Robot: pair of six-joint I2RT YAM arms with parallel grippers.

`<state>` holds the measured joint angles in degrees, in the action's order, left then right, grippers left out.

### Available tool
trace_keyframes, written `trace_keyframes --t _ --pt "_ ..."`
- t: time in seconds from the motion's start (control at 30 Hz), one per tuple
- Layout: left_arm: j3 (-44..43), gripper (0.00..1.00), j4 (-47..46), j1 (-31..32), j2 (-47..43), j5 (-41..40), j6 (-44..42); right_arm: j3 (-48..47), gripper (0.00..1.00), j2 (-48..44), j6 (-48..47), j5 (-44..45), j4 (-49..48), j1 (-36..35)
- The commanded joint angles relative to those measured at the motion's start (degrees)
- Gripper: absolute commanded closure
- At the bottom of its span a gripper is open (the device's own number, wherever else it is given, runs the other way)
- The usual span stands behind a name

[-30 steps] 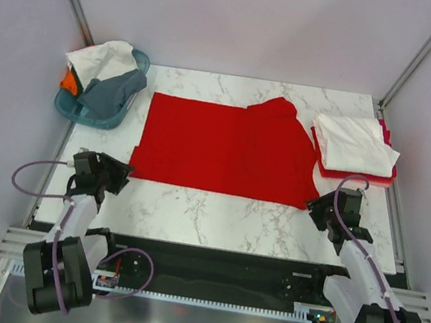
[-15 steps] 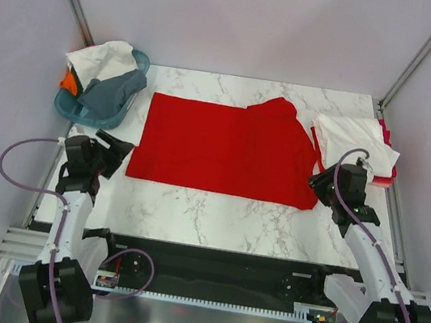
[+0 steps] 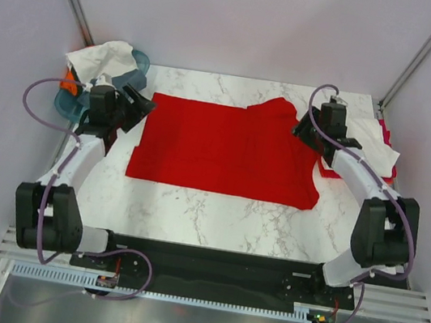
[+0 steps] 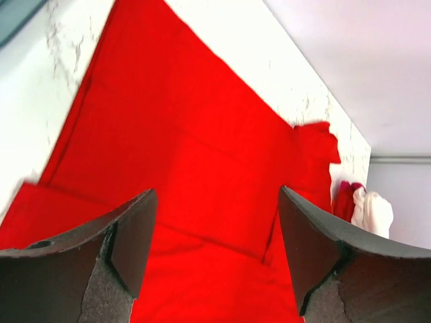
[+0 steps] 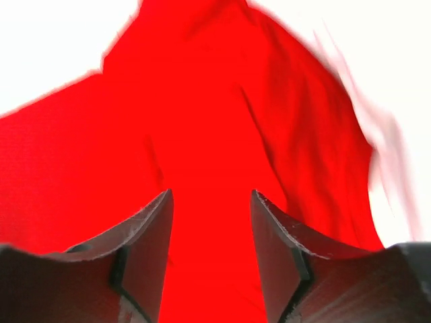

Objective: Fold and stack the t-shirts
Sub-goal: Fold the tshirt

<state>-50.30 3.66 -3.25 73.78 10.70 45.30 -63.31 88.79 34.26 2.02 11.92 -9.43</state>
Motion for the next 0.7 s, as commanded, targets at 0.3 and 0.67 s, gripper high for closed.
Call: trace_keyframes --t 0.3,0.67 --pt "-24.7 0.28 -6.1 1.8 27.9 -0.1 -5.7 -42.0 0.36 33.9 -10.8 1.5 6.9 -0.1" --pt "-40.2 0.28 -5.4 4.3 43.7 -0.5 -8.3 -64.5 0.31 53.7 -13.1 5.2 10.2 0.0"
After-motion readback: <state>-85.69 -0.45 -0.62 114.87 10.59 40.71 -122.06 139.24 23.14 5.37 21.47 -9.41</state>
